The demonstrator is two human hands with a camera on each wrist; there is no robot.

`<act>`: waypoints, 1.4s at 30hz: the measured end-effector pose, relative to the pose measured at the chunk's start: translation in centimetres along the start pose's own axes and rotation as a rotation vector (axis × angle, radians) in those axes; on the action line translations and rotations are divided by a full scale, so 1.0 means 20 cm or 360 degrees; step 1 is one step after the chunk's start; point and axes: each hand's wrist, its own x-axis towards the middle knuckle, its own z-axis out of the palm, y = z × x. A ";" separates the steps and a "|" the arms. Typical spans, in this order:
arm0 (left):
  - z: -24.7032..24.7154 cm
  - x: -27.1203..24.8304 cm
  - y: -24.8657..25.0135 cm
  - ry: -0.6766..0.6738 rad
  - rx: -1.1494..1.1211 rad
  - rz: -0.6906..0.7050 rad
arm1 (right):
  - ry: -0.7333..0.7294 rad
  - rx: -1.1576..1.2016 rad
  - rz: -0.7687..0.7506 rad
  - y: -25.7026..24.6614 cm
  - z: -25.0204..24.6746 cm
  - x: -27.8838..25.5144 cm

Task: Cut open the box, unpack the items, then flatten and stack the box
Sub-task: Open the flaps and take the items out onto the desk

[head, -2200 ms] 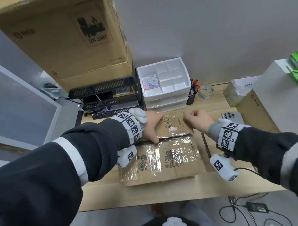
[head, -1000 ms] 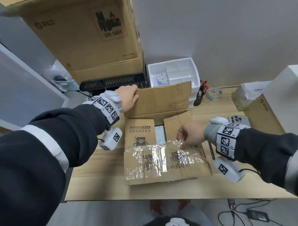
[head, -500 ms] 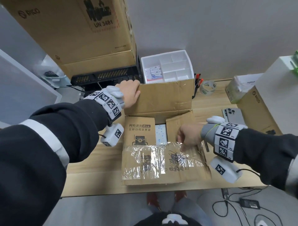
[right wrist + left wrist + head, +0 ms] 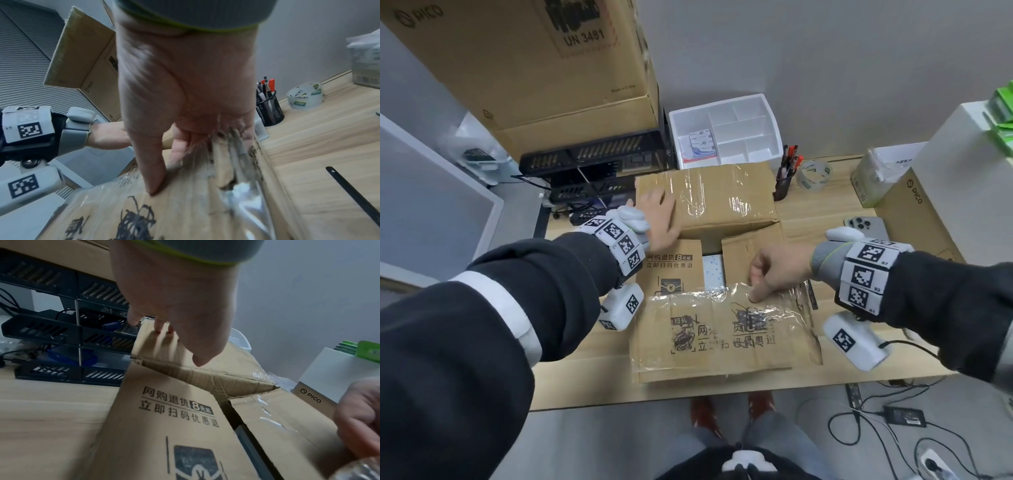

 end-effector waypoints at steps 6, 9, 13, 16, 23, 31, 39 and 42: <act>-0.04 -0.04 0.01 -0.0263 -0.0446 -0.0324 | -0.0074 0.0023 -0.0010 0.00 -0.01 -0.02; -0.05 -0.04 -0.01 -0.0357 -0.0397 -0.0283 | -0.0185 0.0034 -0.0032 -0.02 -0.03 -0.03; -0.06 -0.04 -0.01 -0.0421 -0.0300 -0.0227 | -0.0364 0.0165 -0.0049 -0.06 -0.05 -0.08; -0.11 -0.05 0.01 -0.0430 -0.0176 -0.0201 | -0.0290 0.0303 0.0022 -0.10 -0.07 -0.10; -0.37 -0.11 0.03 -0.0680 0.0064 0.0047 | -0.0386 0.0256 -0.0050 -0.16 -0.16 -0.19; -0.51 -0.40 0.20 -0.1206 0.0049 0.0404 | -0.0635 0.0170 -0.0071 -0.28 -0.12 -0.28; -0.45 -0.61 0.43 -0.1425 0.0080 0.0661 | -0.0878 0.0144 0.0020 -0.34 -0.01 -0.29; -0.39 -0.63 0.45 -0.1438 0.0116 0.0683 | -0.0877 0.0248 0.0067 -0.34 0.00 -0.28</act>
